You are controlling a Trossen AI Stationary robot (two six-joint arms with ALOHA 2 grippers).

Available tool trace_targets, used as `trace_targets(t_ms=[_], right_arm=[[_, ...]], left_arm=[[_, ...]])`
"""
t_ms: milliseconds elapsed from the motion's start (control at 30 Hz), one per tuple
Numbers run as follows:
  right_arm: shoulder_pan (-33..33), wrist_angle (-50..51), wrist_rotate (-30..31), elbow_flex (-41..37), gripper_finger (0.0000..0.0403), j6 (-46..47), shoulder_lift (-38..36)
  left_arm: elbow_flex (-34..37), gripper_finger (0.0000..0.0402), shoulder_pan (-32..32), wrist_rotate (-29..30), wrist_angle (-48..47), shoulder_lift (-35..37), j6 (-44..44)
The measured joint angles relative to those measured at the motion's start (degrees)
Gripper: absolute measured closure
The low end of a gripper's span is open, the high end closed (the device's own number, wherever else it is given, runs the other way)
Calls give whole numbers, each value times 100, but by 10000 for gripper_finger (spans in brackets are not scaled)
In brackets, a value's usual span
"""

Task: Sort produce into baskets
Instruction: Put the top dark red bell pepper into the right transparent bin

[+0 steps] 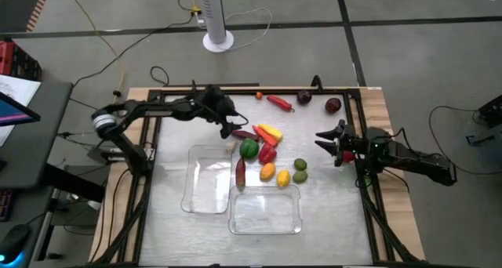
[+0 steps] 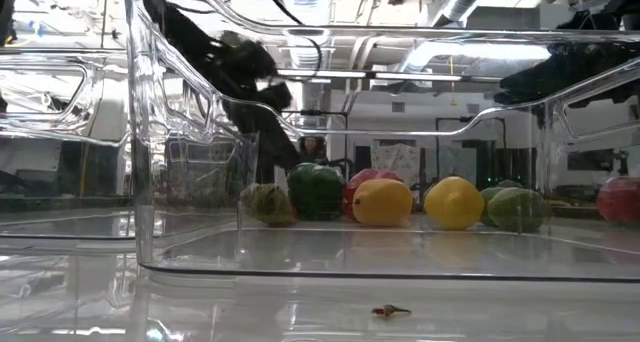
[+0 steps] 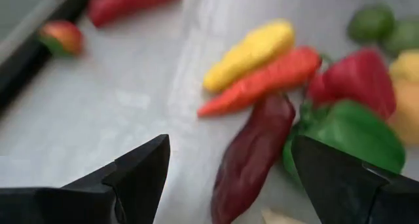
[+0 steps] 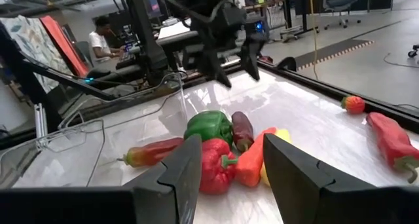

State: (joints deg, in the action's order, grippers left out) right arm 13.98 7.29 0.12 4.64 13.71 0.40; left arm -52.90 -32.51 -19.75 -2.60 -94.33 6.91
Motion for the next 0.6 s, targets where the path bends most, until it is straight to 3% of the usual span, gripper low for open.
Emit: trace_targets(t_ms=[267,600], right_arm=[[0,-630,152,0,214,126,0],[0,-1258,157,0,214,126,139]], left_arm=[[-500,95,134,-201,-847,-618,517],[-526,95,251,273,-833,-616,699]])
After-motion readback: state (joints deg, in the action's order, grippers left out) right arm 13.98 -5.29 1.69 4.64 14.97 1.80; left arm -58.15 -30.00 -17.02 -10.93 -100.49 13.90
